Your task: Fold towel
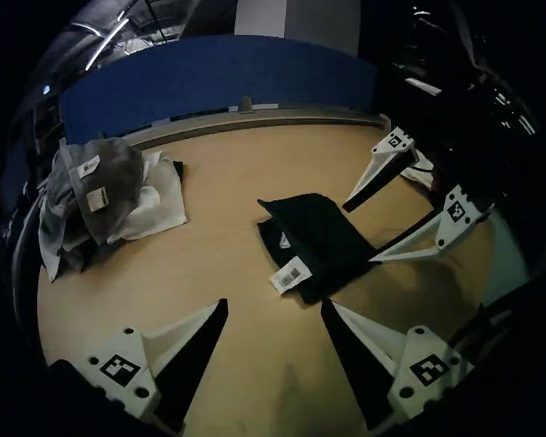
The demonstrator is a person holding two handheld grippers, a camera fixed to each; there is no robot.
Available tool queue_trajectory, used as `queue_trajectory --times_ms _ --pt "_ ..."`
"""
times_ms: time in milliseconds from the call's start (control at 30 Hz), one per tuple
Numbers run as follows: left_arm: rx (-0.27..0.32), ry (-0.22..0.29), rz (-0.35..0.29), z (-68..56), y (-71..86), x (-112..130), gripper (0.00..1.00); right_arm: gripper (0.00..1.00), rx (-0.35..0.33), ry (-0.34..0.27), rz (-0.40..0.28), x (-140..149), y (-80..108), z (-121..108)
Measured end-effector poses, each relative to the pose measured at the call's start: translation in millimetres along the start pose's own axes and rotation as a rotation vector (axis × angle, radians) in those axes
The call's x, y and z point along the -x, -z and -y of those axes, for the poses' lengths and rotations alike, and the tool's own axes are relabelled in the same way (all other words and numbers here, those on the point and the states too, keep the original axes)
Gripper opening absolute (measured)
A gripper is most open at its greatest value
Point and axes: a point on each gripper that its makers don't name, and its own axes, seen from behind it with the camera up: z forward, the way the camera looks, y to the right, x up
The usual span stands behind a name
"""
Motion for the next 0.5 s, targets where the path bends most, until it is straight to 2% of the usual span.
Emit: queue_trajectory --times_ms 300,500 --pt "0.005 -0.002 -0.002 -3.5 -2.3 -3 0.95 1.0 0.056 -0.106 0.0 19 5.1 -29" --pt "0.007 -0.004 -0.001 -5.1 -3.6 -5 0.95 1.0 0.079 -0.126 0.009 26 5.4 -40"
